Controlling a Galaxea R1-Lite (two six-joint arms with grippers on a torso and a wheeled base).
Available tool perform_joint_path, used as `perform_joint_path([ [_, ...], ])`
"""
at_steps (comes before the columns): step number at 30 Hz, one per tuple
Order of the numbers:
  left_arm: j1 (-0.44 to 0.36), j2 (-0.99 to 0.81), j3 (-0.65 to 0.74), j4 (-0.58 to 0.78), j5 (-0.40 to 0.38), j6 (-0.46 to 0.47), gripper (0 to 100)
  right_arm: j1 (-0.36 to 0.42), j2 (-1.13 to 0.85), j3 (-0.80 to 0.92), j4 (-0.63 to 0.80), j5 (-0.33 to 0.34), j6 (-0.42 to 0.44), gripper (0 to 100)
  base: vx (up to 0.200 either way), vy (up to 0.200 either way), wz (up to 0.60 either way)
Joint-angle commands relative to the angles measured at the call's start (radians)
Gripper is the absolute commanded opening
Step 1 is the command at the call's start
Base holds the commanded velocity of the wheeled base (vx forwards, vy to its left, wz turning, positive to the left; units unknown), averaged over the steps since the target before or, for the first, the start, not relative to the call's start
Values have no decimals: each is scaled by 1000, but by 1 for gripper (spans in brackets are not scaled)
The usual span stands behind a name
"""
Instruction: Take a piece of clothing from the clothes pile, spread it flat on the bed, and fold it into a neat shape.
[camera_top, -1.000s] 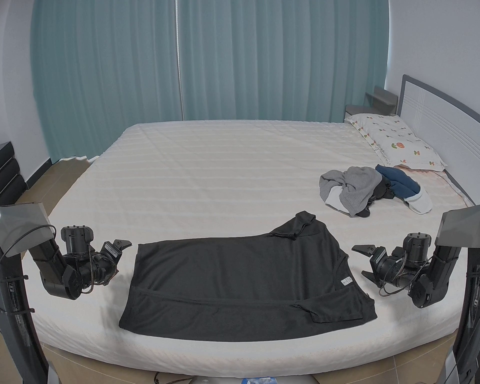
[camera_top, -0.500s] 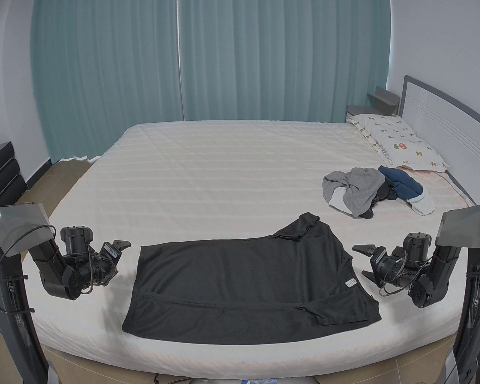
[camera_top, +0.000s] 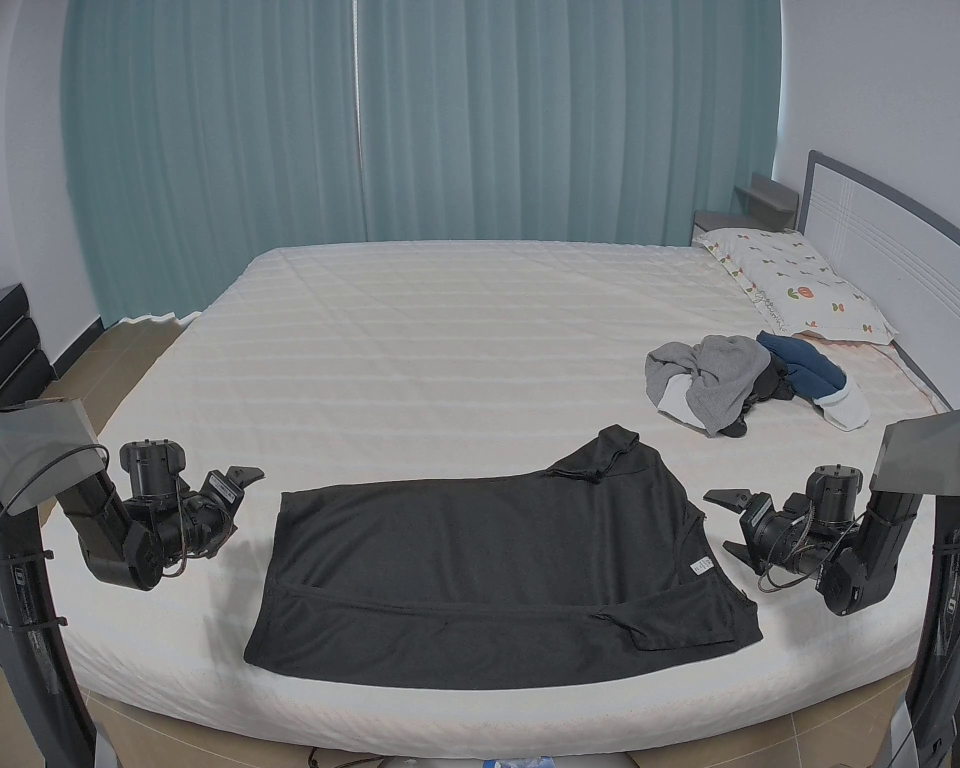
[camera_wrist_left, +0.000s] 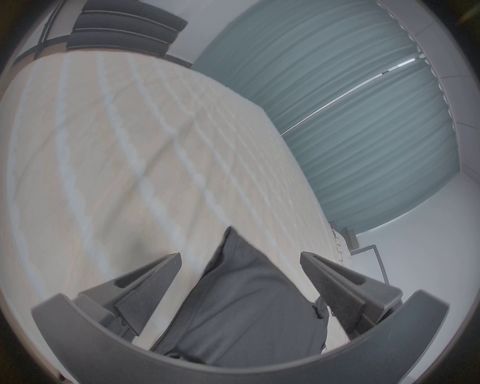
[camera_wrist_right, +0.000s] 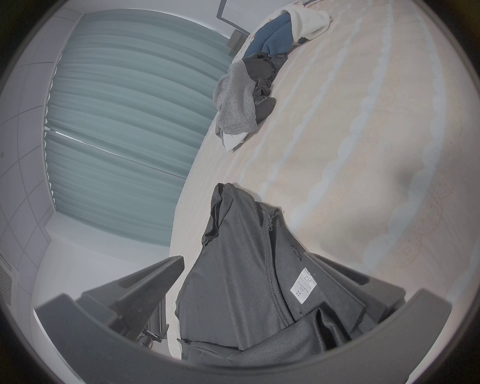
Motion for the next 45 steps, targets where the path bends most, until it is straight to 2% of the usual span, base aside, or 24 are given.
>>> perform_joint_path([
  [1, -1, 9, -114, 21, -5, 46, 100, 0, 5, -2, 0, 1, 0, 100, 0, 0, 0],
  [4, -7, 32, -191, 54, -19, 104, 100, 1, 13, 0, 0, 1, 0, 100, 0, 0, 0],
  [6, -15, 70, -313, 159, -51, 132, 100, 15, 17, -4, 1, -1, 0, 100, 0, 0, 0],
  [7, -15, 73, -321, 167, -52, 132, 100, 15, 17, -4, 1, 1, 0, 100, 0, 0, 0],
  [8, -24, 115, -419, 265, -72, 135, 100, 16, 23, -4, 1, -1, 0, 100, 0, 0, 0],
  [9, -24, 115, -419, 265, -72, 135, 100, 16, 23, -4, 1, -1, 0, 100, 0, 0, 0],
  [10, -36, 176, -533, 359, -69, 147, 100, 21, 26, -7, 1, -1, 0, 100, 0, 0, 0],
  [13, -39, 248, -637, 429, -63, 196, 100, 21, 28, -5, 1, -1, -1, 100, 0, 0, 0],
  [20, -58, 276, -682, 575, -62, 303, 100, 23, 42, -7, 1, -3, -26, 100, 0, 0, 0],
  [34, -96, 328, -695, 544, 15, 311, 100, 30, 45, 0, 0, -9, -41, 100, 0, 0, 0],
  [41, -95, 320, -691, 537, 27, 303, 100, 30, 45, 0, 0, -9, -41, 100, 0, 0, 0],
  [42, -95, 319, -688, 535, 27, 303, 0, 30, 45, 0, 0, -9, -41, 100, 0, 0, 0],
  [45, -90, 316, -685, 537, 35, 297, 0, 30, 45, 0, 0, -9, -41, 100, 0, 0, 0],
])
